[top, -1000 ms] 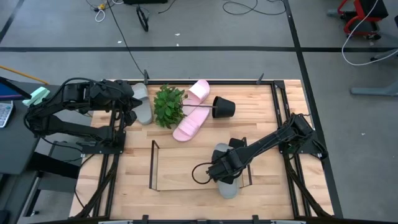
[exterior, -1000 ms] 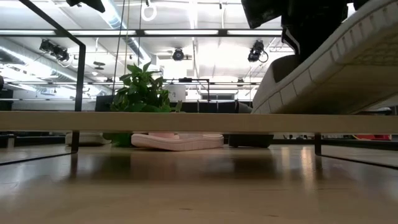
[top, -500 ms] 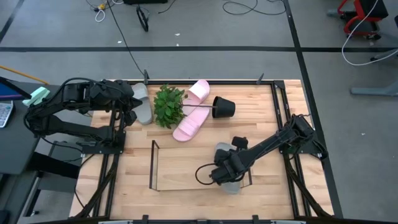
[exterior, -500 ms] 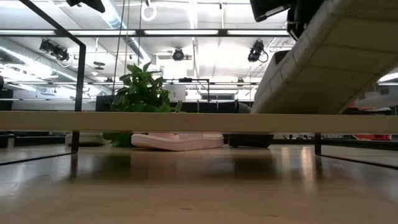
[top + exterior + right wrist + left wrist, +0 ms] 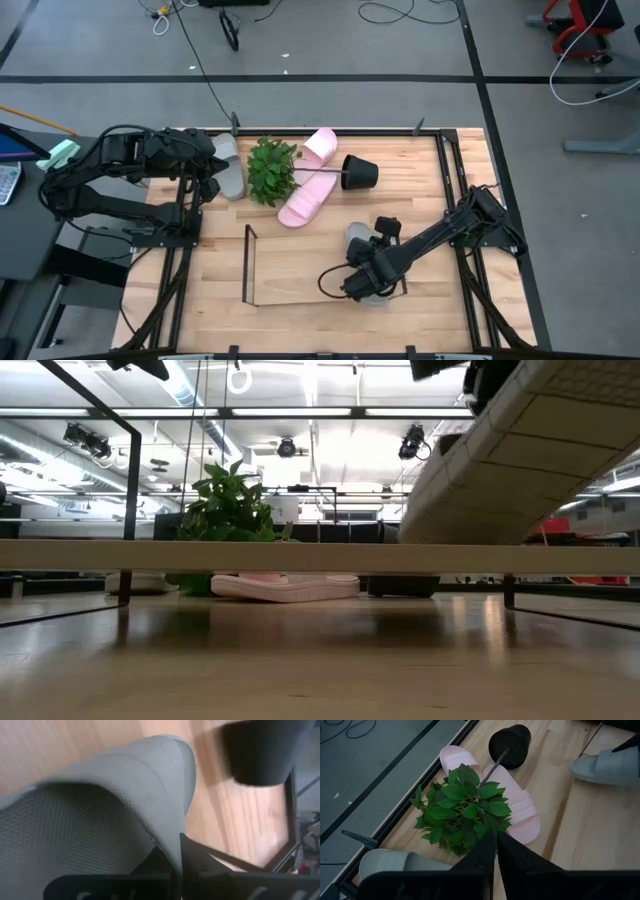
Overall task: Pick and place slides into the shelf
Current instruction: Put the right gray slipper on the shelf
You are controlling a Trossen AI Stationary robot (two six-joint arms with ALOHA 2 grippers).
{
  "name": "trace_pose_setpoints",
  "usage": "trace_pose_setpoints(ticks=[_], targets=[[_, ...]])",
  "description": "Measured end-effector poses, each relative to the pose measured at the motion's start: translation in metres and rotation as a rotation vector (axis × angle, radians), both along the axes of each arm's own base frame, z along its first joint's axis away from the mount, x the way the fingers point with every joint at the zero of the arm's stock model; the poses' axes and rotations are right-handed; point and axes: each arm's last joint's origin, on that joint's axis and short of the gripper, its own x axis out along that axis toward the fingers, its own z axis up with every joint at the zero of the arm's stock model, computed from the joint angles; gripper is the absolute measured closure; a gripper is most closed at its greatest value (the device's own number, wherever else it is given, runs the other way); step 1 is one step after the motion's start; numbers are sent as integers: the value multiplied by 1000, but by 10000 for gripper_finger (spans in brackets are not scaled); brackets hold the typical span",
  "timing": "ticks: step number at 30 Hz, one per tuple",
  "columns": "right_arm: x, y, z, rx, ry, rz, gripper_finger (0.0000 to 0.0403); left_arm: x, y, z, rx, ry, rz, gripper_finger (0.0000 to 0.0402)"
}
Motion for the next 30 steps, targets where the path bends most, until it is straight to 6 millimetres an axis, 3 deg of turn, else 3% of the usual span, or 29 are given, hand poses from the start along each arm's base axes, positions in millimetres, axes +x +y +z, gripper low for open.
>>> trace_pose_setpoints(ticks=[14, 30], targets=[[-2, -1, 1, -44, 16, 4, 394, 0, 0, 0, 1, 1, 0, 385], [13, 10, -34, 9, 84, 55, 391, 0, 0, 0, -1, 1, 1, 388]])
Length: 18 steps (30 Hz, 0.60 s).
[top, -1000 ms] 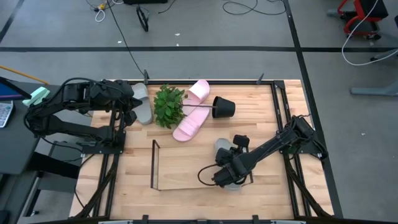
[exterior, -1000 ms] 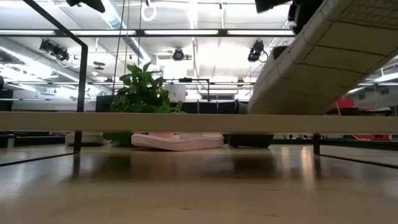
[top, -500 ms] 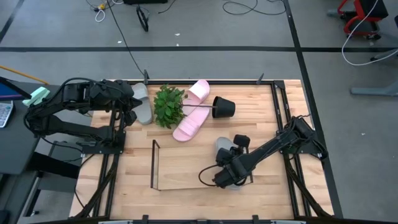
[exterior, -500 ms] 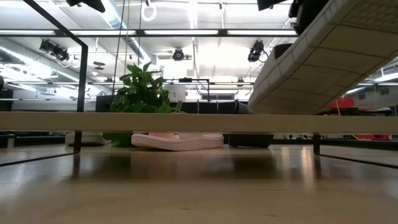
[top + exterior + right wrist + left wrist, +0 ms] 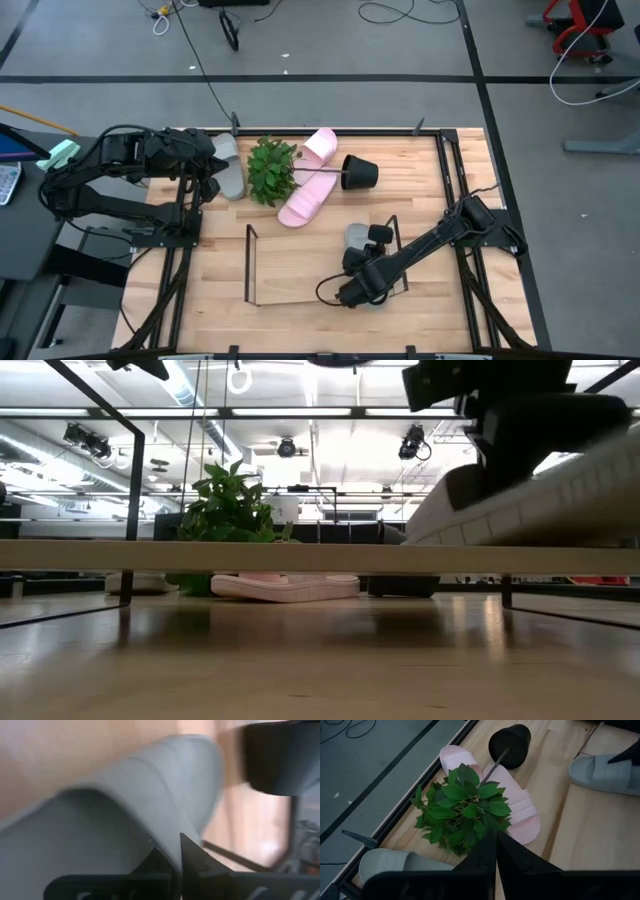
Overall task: Pick and place slides into the shelf
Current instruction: Put the right gray slipper on the shelf
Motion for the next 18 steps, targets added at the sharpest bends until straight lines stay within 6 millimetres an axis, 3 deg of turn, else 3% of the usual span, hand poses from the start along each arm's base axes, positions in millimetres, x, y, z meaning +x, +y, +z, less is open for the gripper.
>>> trace_pose_setpoints(ticks=[12, 18], targets=[[2, 4, -1, 151, 17, -25, 276, 0, 0, 0, 0, 2, 0, 375], [-2, 3, 16, 196, -14, -26, 239, 0, 0, 0, -1, 7, 0, 382]])
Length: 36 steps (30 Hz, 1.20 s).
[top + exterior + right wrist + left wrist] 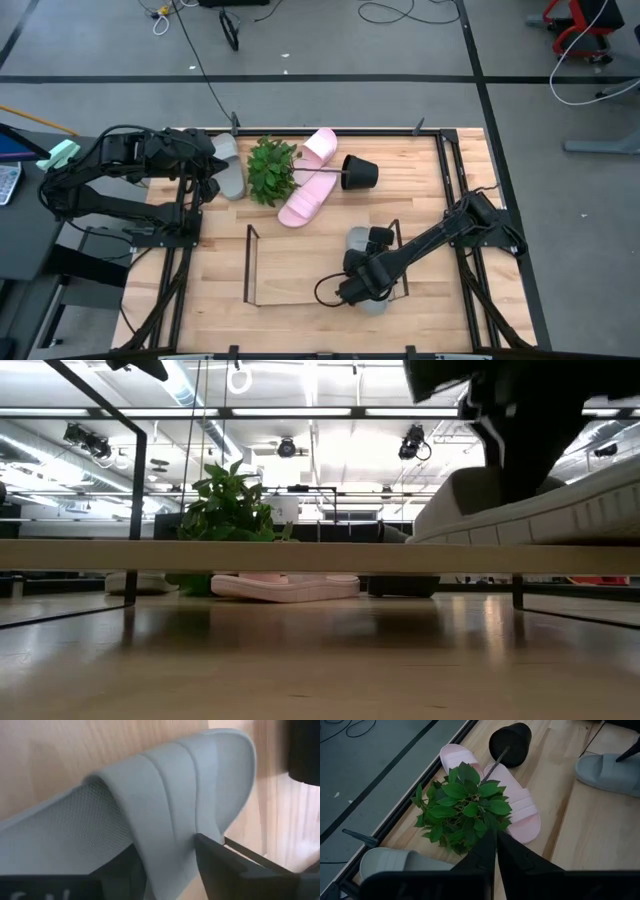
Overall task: Pick and place slides into the shelf
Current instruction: Put the right gray slipper on the shelf
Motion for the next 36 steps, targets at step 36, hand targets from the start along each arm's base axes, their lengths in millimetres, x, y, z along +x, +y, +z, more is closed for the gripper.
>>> trace_pose_setpoints(ticks=[36], targets=[[-13, -8, 16, -77, -13, -138, 289, -2, 0, -2, -21, 17, 18, 370]])
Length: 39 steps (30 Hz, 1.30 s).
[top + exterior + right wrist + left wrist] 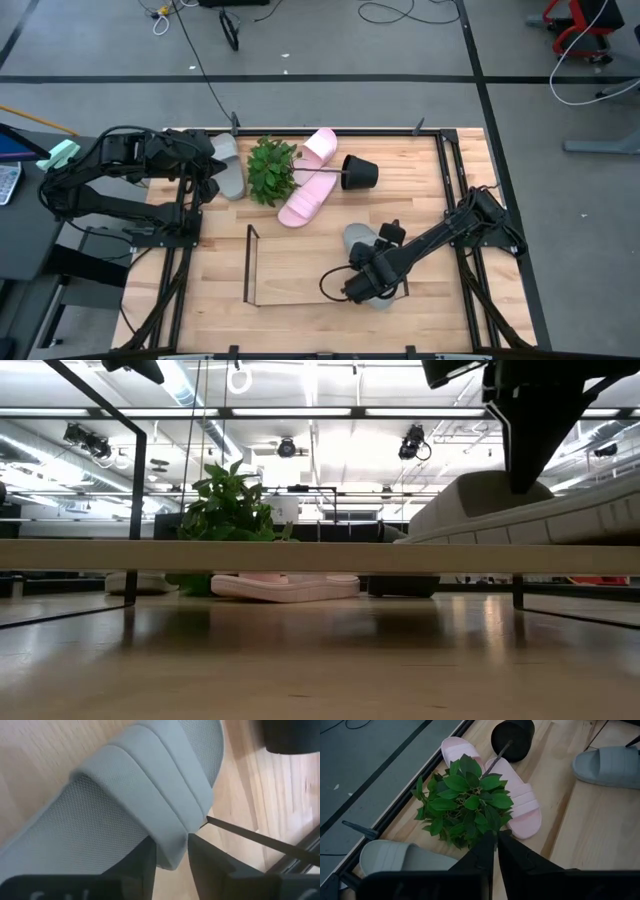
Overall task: Pick and place slides into the shelf
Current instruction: Put the right gray slipper on the shelf, then put the gray slipper on the shelf
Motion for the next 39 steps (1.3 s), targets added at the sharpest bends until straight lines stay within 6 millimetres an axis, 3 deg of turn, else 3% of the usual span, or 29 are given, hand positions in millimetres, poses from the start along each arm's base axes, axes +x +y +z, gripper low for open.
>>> trace_pose_setpoints(ticks=[8, 18, 26, 39], targets=[[0, 1, 0, 21, 5, 3, 287, 0, 0, 0, 0, 0, 0, 378], [0, 1, -1, 43, 31, 36, 209, -1, 0, -1, -3, 9, 1, 366], [5, 5, 12, 84, 11, 83, 159, -1, 0, -1, -1, 11, 0, 373], [5, 6, 13, 136, 40, 98, 150, -1, 0, -1, 15, 21, -19, 361]])
